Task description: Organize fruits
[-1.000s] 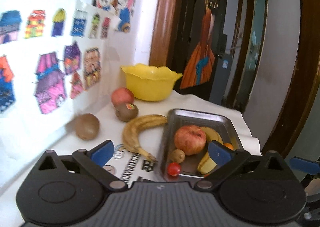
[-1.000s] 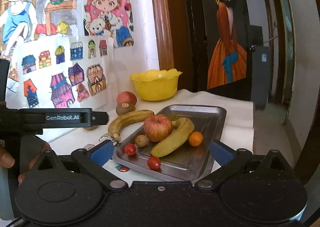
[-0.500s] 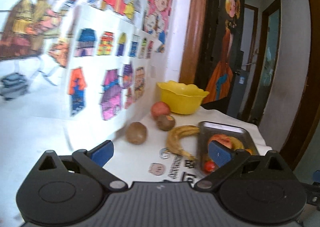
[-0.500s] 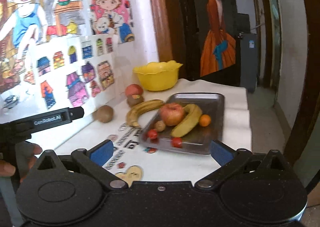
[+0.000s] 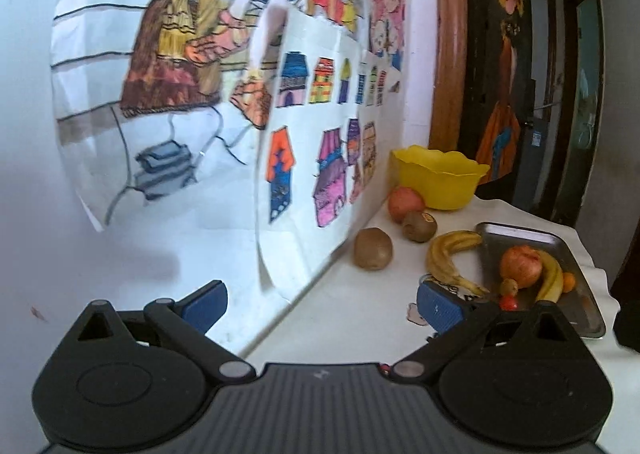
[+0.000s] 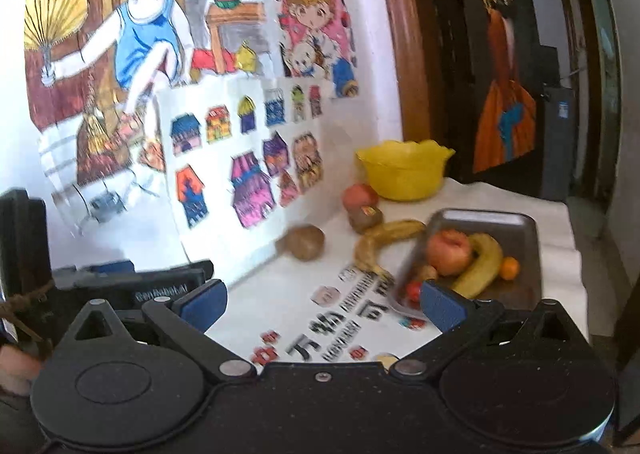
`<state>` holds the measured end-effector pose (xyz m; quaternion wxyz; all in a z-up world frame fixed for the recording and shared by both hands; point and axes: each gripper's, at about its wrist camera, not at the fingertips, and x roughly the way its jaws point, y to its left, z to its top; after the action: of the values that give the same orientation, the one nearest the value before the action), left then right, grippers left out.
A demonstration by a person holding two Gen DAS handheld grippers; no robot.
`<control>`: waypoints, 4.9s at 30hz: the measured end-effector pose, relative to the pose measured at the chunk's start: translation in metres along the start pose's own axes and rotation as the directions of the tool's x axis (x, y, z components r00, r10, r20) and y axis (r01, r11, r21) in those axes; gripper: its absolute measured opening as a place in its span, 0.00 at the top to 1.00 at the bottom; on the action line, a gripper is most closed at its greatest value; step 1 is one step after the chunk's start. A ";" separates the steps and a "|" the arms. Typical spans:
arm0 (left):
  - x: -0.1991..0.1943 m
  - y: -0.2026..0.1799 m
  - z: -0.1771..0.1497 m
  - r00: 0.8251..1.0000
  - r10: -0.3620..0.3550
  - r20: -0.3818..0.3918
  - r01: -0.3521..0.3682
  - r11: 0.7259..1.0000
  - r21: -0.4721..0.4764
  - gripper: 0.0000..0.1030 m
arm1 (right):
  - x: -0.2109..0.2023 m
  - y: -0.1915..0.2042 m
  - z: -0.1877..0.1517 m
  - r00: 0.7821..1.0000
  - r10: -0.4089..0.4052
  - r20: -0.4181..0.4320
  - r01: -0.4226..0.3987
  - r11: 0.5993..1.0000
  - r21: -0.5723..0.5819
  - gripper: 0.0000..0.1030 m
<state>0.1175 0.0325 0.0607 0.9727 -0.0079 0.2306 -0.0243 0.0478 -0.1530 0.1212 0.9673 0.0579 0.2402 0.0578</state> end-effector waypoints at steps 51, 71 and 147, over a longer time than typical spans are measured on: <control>0.242 -0.077 0.004 0.995 0.039 -0.096 -0.025 0.990 0.139 0.17 | 0.338 -0.118 0.047 0.933 0.208 -0.295 -0.191 0.978 0.085 0.11; 0.238 -0.076 0.005 0.989 0.041 -0.143 -0.022 0.991 0.130 0.42 | 0.352 -0.098 0.031 0.929 0.087 -0.360 -0.092 0.996 0.004 0.43; 0.076 0.002 -0.069 0.986 -0.064 -0.157 0.044 0.991 -0.123 0.41 | 0.187 0.005 -0.061 0.955 0.152 -0.255 -0.215 0.946 -0.241 0.53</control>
<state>0.1549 0.0308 -0.0352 0.9477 -0.0701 0.3090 -0.0375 0.1831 -0.1170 -0.0172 0.9216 -0.0574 0.3355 0.1864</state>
